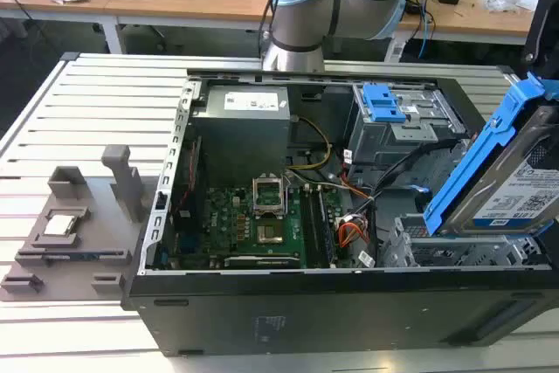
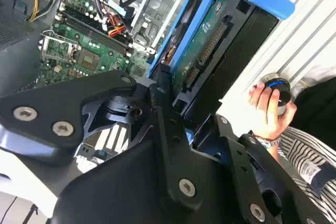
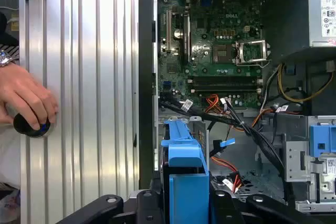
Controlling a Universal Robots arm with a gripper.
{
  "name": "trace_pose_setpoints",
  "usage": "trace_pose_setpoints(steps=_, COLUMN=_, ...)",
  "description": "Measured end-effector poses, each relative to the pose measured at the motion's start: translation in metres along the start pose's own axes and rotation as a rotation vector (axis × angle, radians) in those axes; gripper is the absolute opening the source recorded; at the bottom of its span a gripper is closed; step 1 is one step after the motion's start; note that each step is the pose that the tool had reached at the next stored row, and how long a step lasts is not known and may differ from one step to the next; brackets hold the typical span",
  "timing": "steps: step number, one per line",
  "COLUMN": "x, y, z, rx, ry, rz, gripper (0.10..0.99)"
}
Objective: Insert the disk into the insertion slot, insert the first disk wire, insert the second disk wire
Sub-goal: 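Insert the disk into the insertion slot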
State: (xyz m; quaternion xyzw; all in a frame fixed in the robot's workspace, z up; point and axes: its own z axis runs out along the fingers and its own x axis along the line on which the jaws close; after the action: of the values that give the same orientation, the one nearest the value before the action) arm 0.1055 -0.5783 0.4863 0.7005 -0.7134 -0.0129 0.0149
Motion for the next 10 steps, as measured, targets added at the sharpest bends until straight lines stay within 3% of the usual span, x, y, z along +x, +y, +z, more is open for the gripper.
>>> trace_pose_setpoints(steps=10, x=0.0000, y=0.0009, z=0.0087, rx=0.000, ry=0.0001, rz=0.000, gripper=0.361)
